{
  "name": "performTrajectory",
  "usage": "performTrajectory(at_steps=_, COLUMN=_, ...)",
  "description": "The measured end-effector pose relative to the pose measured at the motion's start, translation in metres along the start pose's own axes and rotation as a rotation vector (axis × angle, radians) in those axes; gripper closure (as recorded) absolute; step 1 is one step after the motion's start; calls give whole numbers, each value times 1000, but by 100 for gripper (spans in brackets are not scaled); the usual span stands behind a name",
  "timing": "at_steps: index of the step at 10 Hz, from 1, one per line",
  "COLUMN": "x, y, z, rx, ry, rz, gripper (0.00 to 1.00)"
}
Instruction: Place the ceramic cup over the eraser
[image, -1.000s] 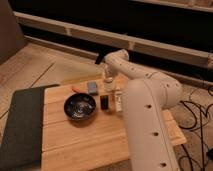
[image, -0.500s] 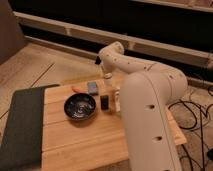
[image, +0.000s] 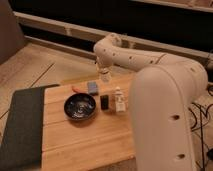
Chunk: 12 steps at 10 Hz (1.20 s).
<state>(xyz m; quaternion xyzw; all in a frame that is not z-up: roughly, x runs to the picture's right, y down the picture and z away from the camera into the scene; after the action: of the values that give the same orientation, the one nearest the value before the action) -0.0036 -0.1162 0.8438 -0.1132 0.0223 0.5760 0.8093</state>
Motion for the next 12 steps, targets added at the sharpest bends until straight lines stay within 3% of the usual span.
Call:
performTrajectory(at_steps=4, x=38, y=17, z=-41, rx=-25, ry=-52, rz=79, gripper=100)
performTrajectory(at_steps=8, x=78, y=24, z=-59, rx=-28, ry=-66, rz=139, gripper=100)
performTrajectory(at_steps=12, x=98, y=43, z=-61, rx=-37, ry=-51, rz=139, gripper=100)
